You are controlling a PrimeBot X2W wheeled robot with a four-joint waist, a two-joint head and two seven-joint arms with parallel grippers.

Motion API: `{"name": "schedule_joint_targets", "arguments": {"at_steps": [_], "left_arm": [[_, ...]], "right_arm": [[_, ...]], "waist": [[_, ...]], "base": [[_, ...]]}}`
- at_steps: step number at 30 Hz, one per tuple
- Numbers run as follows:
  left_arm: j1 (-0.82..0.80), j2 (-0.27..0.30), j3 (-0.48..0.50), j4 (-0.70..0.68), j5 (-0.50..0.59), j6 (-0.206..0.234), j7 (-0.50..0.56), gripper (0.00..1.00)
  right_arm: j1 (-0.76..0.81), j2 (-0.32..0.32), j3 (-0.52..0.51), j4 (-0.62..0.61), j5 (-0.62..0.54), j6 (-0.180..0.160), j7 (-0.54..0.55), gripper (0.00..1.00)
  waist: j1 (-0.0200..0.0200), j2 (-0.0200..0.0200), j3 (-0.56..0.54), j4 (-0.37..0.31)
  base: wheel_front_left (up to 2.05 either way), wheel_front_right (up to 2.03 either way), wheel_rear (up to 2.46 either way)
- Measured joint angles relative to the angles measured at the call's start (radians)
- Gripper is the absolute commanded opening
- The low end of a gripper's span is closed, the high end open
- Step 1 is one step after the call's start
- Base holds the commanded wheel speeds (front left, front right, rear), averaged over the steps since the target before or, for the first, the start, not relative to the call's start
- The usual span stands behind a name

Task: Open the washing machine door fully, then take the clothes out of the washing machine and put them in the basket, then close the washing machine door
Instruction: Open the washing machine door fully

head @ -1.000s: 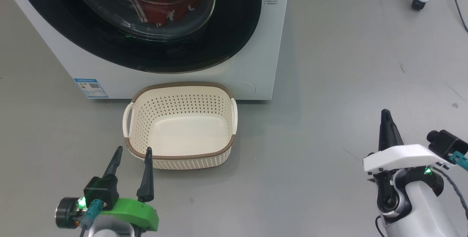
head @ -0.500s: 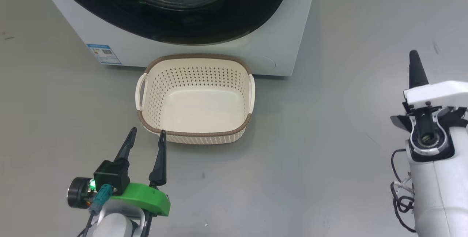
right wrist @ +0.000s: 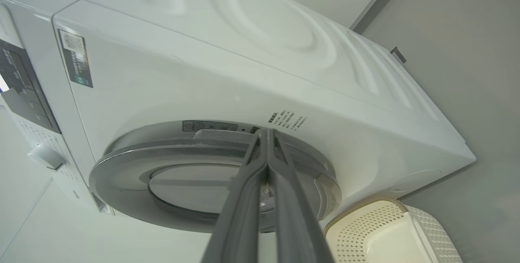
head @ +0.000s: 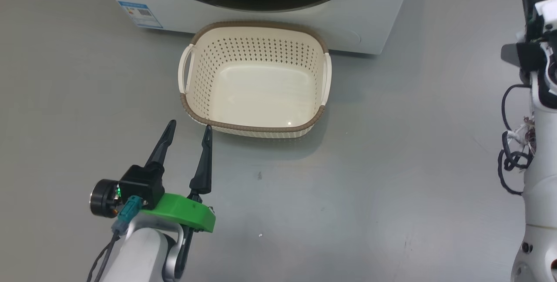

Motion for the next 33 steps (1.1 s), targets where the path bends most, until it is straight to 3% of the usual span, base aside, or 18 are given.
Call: {"name": "schedule_joint_targets", "arguments": {"at_steps": [8, 24, 33], "left_arm": [[-0.036, -0.003, -0.05, -0.018, -0.015, 0.0, 0.0, 1.0], [-0.077, -0.007, -0.096, -0.031, -0.069, 0.019, 0.0, 1.0], [-0.1, -0.011, -0.116, -0.039, -0.105, 0.028, 0.0, 1.0]], "right_arm": [[-0.122, -0.074, 0.003, -0.004, -0.006, -0.035, 0.066, 0.0], [-0.325, -0.073, 0.017, 0.069, 0.017, -0.068, 0.17, 0.0], [-0.41, -0.068, -0.005, 0.133, 0.04, -0.068, 0.197, 0.0]], "waist": [[0.0, 0.0, 0.065, 0.051], [0.0001, 0.0, 0.161, 0.147], [0.0001, 0.0, 0.194, 0.184]], "base": [[0.0, 0.0, 0.0], [0.0, 0.0, 0.0], [0.0, 0.0, 0.0]]}}
